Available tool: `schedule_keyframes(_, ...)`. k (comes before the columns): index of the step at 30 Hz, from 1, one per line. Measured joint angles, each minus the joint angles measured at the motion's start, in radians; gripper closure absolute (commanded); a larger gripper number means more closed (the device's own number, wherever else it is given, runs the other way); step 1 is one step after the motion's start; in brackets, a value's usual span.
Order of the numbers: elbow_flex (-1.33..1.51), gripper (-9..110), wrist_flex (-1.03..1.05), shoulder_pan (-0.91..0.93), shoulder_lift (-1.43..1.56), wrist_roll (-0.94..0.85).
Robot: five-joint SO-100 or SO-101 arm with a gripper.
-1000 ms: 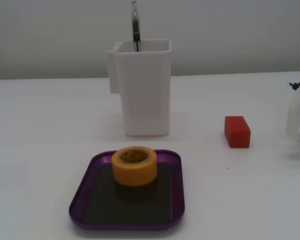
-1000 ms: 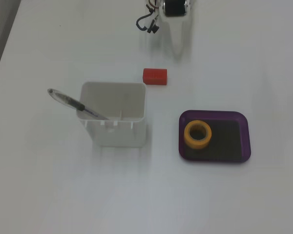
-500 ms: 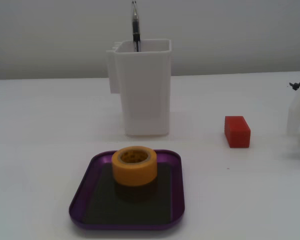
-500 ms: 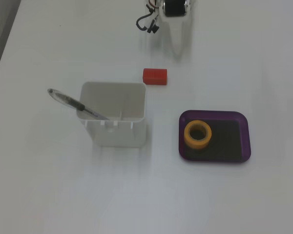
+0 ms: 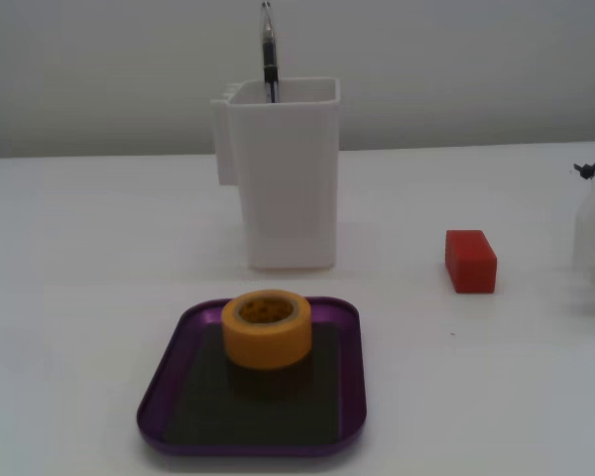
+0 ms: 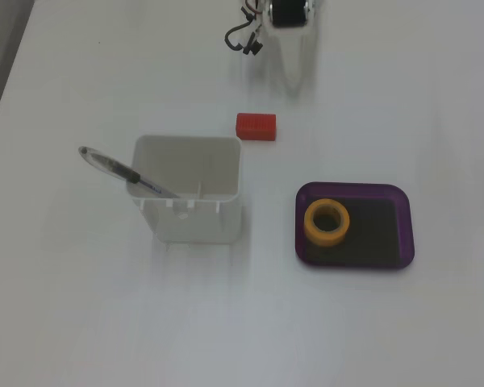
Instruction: Pick up the red cube and place it in the box.
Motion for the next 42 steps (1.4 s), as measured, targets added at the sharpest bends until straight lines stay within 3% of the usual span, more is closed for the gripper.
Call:
schedule_keyframes(8,-0.02,93,-0.087,0.003,0.0,-0.071)
schedule_keyframes(17,-0.044,92,-0.164,0.103,-0.067,-0.071)
schedule_keyframes(23,-0.27,90,-0.189,0.11,-0.423,-0.071)
schedule_keyframes(30,-0.675,72,-0.071,0.118,-0.999,-0.071)
schedule_keyframes(36,-0.966,73,0.109,0.117,-1.387,-0.106)
schedule_keyframes(42,-1.094,73,0.135,0.114,-1.534,-0.172)
